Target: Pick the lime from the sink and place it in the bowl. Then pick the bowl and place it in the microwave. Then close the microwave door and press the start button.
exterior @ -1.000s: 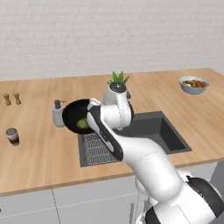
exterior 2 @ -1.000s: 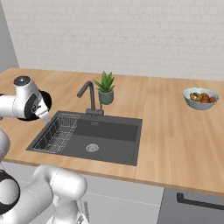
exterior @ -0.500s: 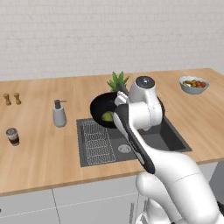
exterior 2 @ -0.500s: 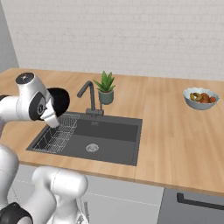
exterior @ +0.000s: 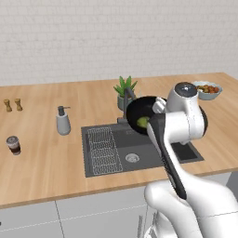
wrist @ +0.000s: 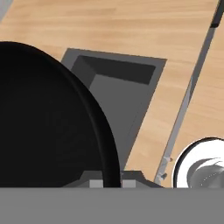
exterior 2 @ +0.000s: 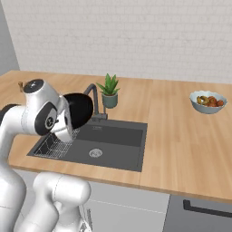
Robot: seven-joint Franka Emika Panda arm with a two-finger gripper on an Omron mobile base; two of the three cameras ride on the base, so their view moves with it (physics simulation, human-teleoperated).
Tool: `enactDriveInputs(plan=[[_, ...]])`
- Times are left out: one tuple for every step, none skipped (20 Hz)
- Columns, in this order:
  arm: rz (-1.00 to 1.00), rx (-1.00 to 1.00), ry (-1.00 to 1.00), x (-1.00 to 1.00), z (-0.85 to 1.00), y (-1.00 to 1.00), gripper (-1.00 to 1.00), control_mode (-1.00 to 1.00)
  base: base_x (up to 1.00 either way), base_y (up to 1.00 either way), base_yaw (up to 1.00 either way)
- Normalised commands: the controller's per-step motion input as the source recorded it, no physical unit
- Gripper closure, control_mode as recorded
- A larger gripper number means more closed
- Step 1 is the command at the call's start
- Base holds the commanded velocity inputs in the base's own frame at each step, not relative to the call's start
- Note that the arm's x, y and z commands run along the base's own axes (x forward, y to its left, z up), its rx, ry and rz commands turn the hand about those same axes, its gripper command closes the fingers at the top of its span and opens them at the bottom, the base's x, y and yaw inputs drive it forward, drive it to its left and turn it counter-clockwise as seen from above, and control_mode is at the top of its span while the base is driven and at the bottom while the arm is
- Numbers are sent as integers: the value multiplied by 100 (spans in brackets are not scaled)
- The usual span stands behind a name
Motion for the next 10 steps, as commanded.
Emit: enactDriveInputs(plan=[[-15, 0, 0, 0, 2, -35, 100, -100, 0, 0, 0], [-15, 1, 0, 0, 1, -29, 100, -100, 0, 0, 0], [-15, 1, 0, 0, 0, -15, 100, -100, 0, 0, 0], [-15, 3, 0, 0, 0, -21, 100, -100, 0, 0, 0], [-15, 2, 0, 0, 0, -15, 100, -100, 0, 0, 0], [-13, 0, 0, 0, 0, -9, 100, -100, 0, 0, 0], [-11, 0, 2, 0, 0, -3, 100, -100, 0, 0, 0], [-15, 4, 0, -6, 0, -26, 100, -100, 0, 0, 0], [-19, 5, 0, -15, 0, -29, 100, -100, 0, 0, 0], [-21, 5, 0, -44, 21, -45, 100, -100, 0, 0, 0]])
